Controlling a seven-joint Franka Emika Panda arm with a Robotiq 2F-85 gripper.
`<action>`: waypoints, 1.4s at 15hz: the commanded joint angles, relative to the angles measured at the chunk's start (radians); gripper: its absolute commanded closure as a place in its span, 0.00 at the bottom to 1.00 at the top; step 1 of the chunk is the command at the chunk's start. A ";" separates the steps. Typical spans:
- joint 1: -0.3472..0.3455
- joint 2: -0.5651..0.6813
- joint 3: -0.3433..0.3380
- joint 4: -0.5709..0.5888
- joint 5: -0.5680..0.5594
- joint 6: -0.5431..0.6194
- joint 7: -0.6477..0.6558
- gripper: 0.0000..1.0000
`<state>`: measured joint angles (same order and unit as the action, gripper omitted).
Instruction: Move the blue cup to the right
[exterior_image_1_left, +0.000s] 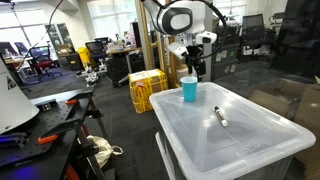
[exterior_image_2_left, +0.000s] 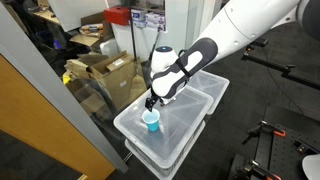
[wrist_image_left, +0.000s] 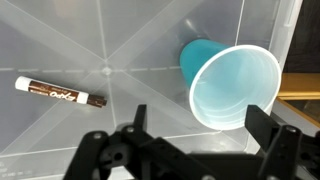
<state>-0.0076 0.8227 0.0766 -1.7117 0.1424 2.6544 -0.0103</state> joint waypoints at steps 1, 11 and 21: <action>-0.008 0.032 0.000 0.048 0.006 -0.037 0.023 0.00; -0.023 0.105 0.010 0.123 0.003 -0.088 0.005 0.00; -0.018 0.141 0.006 0.211 -0.002 -0.180 0.000 0.73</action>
<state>-0.0224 0.9478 0.0797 -1.5485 0.1433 2.5237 -0.0108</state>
